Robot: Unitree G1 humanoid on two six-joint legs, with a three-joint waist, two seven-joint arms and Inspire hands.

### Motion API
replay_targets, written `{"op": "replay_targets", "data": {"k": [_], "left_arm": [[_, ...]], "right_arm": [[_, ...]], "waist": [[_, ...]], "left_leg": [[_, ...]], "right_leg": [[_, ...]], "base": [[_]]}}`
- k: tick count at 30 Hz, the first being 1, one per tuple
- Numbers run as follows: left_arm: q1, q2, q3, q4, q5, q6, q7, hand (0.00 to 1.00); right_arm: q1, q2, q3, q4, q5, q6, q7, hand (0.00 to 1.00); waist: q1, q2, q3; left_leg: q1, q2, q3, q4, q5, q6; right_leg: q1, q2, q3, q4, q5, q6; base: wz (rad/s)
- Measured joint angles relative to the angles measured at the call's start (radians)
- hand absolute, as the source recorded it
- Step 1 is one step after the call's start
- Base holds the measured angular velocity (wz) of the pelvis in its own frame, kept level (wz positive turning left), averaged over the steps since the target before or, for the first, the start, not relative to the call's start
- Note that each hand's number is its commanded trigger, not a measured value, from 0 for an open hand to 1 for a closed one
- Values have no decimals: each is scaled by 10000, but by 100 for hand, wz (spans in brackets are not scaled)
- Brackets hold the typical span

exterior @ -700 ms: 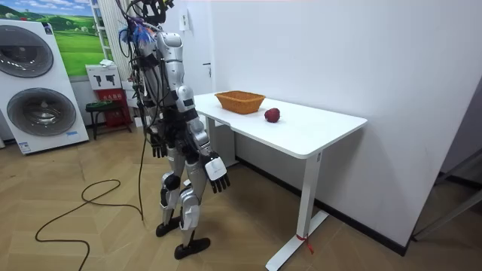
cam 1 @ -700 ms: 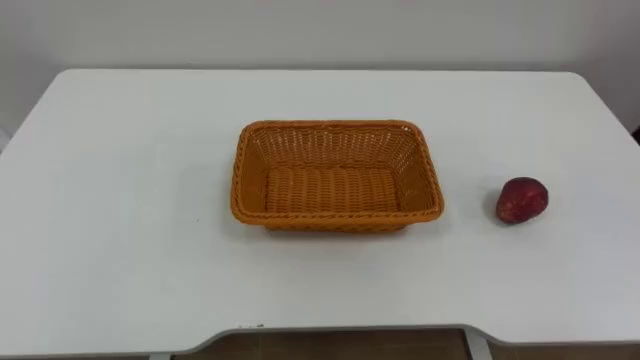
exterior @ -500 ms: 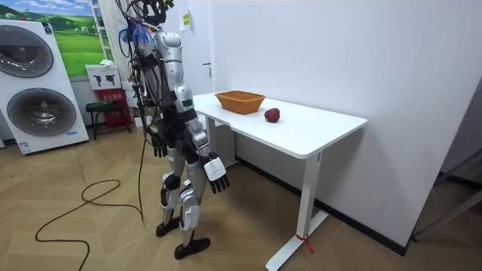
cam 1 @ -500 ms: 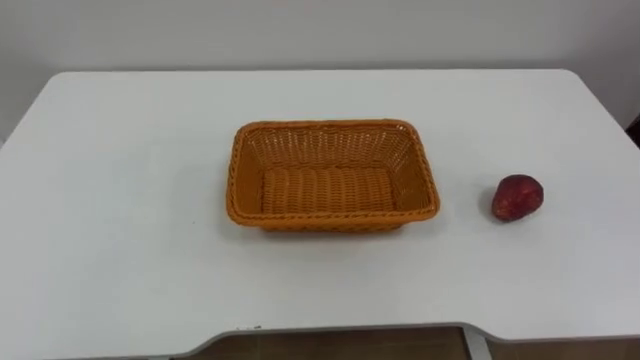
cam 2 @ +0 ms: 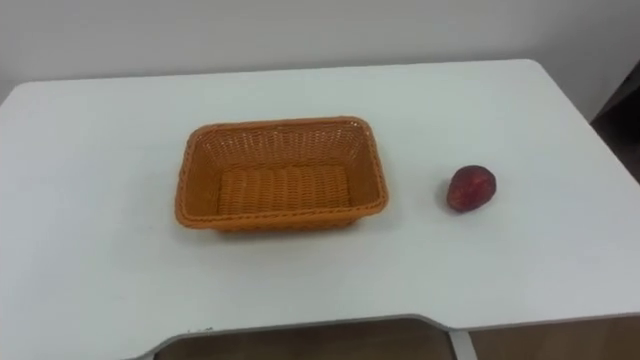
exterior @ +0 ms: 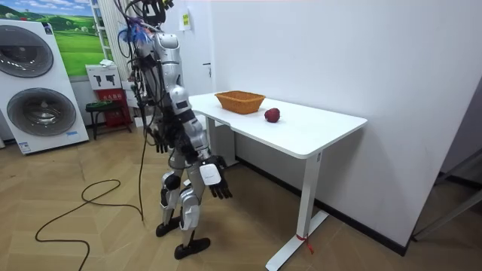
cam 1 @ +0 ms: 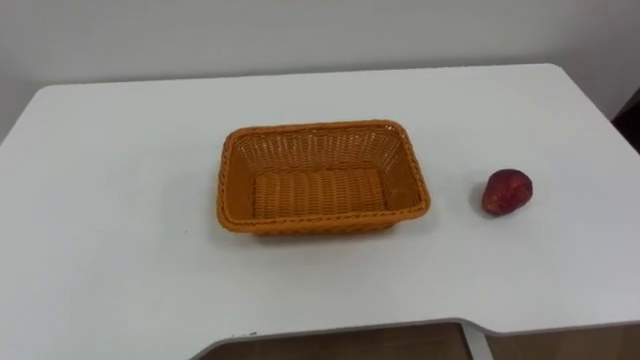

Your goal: Pick and place apple

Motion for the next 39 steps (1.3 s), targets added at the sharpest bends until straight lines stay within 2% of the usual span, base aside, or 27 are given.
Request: {"op": "replay_targets", "data": {"k": [3, 4, 6, 11, 15, 20, 22, 26, 28, 30, 34, 37, 39], "left_arm": [[81, 105, 522, -72, -34, -340, 319, 0], [98, 126, 622, -120, -34, -386, 369, 0], [94, 171, 685, -218, -32, -389, 375, 0], [286, 204, 708, -376, -24, -537, 375, 0], [379, 212, 702, -387, -38, -540, 349, 0], [429, 207, 632, -545, 22, -590, 294, 0], [438, 220, 414, -545, 31, -588, 291, 0], [427, 234, 175, -586, 54, -628, 291, 0], [416, 285, 34, -594, 35, -735, 292, 0], [436, 296, -172, -585, 26, -711, 292, 0], [397, 293, -455, -613, 39, -707, 261, 0], [391, 304, -462, -613, 39, -711, 161, 0], [402, 316, -491, -621, 39, -714, 25, 0]], "right_arm": [[-24, -100, -1135, -1286, 1310, -309, -904, 0], [-79, -123, -1485, -1830, 1632, -400, -1306, 0], [-228, -249, -1857, -2146, 2329, -605, -1809, 0], [-262, -327, -2828, -4120, 2472, -763, -3689, 0], [-302, -605, -3012, -5905, 1915, -1246, -5128, 0], [-626, -690, -2983, -7730, -792, -1415, -6377, 0], [-628, -842, -2595, -8648, -1709, -1462, -6813, 0], [-671, -951, -1789, -9780, -3158, -1527, -6980, 0], [-772, -971, -1618, -9854, -3870, -1532, -6757, 0], [-855, -972, -1307, -9854, -4135, -1525, -6584, 0], [-900, -971, -490, -9853, -4569, -1498, -5820, 0], [-917, -972, 128, -9834, -5011, -1494, -5126, 0], [-920, -971, 354, -9748, -5272, -1488, -4689, 0]], "waist": [[-236, -21, -15], [-225, -29, -22], [-272, -88, -34], [-273, -239, -90], [-234, -301, -85], [-225, -315, -72], [-177, -332, -62], [-117, -393, -49], [80, -377, -61], [177, -383, -2], [334, -287, 27], [393, -148, 11], [422, -184, 40]], "left_leg": [[6, -5, 72, 10, 1, 3], [-5, -6, 186, 13, 1, 4], [-13, -15, 235, 21, 2, 5], [-66, -32, 359, 51, 4, 7], [-106, -30, 363, 53, 4, 7], [-286, -31, 363, 53, 8, 12], [-414, -32, 366, 53, 17, 20], [-473, -20, 362, 51, 19, 18], [-461, -15, 355, 54, 19, 18], [-468, -16, 354, 53, 19, 18], [-488, -15, 341, 76, 19, 18], [-440, -12, 243, 72, 19, 18], [-364, -13, 212, 66, 19, 18]], "right_leg": [[-45, -6, 69, 68, -9, 4], [-160, -2, 224, 176, -34, 8], [-226, -7, 267, 233, -35, 10], [-339, -33, 319, 351, -73, 23], [-385, -22, 357, 351, -78, 27], [-590, -19, 371, 423, -86, 27], [-711, -26, 367, 488, -85, 26], [-806, -7, 371, 484, -74, 13], [-767, -9, 346, 470, -69, 12], [-760, -20, 324, 467, -68, 13], [-803, -42, 256, 476, -67, 15], [-738, -39, 242, 474, -67, 15], [-657, -39, 226, 468, -68, 15]], "base": [[-7], [-21], [-15], [-6], [0], [0], [0], [-3], [0], [0], [2], [2], [4]]}}
